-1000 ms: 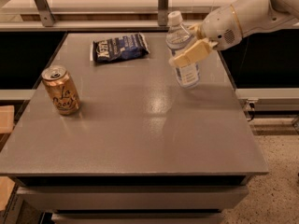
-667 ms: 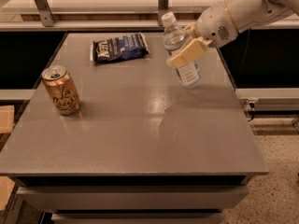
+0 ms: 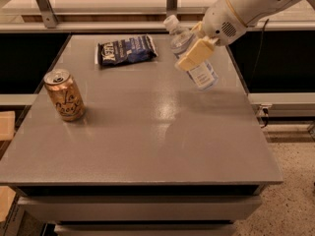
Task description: Knock blue plastic bottle over
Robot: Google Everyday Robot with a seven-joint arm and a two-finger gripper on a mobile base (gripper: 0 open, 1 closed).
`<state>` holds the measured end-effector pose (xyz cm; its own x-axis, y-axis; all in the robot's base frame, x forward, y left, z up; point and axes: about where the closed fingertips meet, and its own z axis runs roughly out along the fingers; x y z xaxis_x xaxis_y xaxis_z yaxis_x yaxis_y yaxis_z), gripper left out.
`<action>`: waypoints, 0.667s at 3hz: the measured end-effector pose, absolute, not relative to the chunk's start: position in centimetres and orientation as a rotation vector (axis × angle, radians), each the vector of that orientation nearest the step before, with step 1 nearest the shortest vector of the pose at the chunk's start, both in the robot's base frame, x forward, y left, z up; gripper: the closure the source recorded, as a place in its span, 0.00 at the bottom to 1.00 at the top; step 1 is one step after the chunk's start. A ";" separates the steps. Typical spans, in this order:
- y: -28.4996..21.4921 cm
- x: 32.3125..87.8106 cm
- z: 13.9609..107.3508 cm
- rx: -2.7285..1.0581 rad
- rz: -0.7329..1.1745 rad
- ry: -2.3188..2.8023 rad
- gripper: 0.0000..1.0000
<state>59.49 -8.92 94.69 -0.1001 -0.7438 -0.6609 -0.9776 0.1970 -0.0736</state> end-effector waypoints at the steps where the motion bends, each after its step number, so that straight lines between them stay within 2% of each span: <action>1: -9.5 59.8 94.4 -1.609 0.430 1.980 1.00; 2: -10.1 60.2 93.5 -1.610 0.357 2.040 1.00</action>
Offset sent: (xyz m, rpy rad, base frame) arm 0.0122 -0.0246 -0.0199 -0.2354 0.0029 -0.1327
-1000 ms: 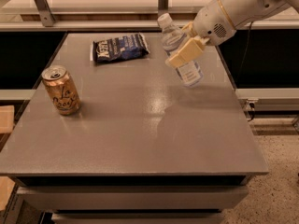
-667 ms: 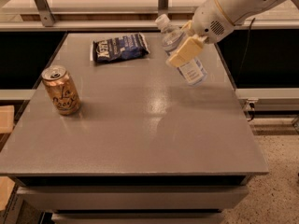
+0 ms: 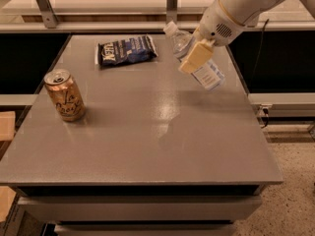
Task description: Knock blue plastic bottle over
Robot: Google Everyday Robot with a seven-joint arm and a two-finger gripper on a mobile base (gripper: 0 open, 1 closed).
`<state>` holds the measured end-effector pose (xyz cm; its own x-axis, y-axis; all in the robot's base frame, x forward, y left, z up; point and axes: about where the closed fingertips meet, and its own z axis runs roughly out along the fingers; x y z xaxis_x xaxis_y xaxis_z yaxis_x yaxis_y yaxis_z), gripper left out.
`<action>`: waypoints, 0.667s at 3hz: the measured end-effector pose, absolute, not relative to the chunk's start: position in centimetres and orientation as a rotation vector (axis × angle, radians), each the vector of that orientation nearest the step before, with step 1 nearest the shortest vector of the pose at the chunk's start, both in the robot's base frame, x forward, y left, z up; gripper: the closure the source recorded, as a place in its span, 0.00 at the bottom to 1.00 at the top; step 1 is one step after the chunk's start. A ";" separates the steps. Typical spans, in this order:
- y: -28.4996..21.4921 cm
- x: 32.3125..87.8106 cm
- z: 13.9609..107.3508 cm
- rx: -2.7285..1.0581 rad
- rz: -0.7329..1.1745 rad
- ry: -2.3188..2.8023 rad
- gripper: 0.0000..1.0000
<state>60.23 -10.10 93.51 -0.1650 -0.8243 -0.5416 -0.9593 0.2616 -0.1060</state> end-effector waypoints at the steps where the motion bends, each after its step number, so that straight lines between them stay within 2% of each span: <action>1: -10.6 60.8 92.4 -1.616 0.286 2.095 1.00; 2: -11.1 61.3 91.3 -1.625 0.186 2.156 1.00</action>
Offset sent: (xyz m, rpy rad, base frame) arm 0.0169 -0.0215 -0.0338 -0.2626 -0.0099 -0.1131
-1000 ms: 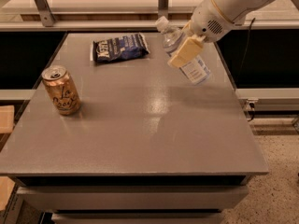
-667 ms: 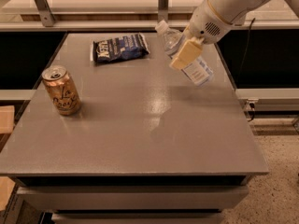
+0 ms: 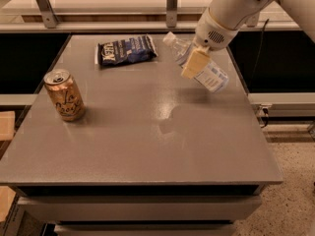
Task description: Knock blue plastic bottle over
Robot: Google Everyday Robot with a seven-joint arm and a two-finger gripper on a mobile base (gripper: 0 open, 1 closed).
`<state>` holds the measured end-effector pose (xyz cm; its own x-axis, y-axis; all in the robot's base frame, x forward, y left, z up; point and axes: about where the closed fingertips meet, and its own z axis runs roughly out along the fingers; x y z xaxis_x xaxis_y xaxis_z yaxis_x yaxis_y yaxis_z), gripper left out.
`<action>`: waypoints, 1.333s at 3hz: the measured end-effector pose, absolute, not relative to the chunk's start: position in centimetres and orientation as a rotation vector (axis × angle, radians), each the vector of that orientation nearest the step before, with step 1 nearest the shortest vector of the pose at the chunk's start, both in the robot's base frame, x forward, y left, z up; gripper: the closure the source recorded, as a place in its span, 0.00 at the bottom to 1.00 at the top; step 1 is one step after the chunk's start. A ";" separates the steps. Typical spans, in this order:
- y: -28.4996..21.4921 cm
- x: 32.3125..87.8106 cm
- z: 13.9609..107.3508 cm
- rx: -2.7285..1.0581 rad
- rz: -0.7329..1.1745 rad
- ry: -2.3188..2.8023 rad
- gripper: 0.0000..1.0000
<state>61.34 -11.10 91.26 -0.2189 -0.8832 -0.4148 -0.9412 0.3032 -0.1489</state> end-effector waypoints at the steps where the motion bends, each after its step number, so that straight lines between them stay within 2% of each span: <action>1: -11.6 61.8 90.3 -1.650 0.033 2.219 1.00; 4: -12.2 62.6 87.3 -1.736 -0.410 2.340 1.00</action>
Offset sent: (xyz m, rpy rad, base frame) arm 0.0102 -0.0162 -0.0305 -0.4122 -0.0606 -0.1017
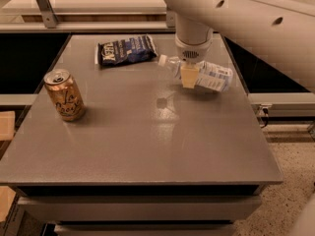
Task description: Knock blue plastic bottle over
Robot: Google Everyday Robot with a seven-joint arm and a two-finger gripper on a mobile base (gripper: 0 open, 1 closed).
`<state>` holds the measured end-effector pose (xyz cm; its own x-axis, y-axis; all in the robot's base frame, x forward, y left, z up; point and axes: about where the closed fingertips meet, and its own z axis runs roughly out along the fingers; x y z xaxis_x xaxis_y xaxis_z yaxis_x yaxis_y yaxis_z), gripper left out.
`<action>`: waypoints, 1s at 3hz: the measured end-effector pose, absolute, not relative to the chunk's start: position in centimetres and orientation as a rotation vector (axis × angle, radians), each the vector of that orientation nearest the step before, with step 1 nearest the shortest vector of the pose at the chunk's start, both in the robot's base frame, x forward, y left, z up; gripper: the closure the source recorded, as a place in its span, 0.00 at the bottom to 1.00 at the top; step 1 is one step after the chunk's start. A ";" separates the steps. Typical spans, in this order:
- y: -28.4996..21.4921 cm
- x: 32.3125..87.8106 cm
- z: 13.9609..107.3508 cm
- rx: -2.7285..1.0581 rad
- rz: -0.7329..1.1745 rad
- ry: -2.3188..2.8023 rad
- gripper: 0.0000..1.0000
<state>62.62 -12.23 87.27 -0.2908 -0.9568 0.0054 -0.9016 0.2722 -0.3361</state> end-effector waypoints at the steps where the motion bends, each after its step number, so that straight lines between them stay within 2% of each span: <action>1: -12.0 63.0 86.4 -1.773 -0.461 2.358 0.82; 3: -12.1 62.9 86.5 -1.772 -0.466 2.357 0.35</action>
Offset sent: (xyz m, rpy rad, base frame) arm 0.0031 0.0024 -0.0079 -0.0485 0.0156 0.0032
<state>62.91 -12.10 86.45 -0.2877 -0.9558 0.0612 -0.9072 0.2515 -0.3372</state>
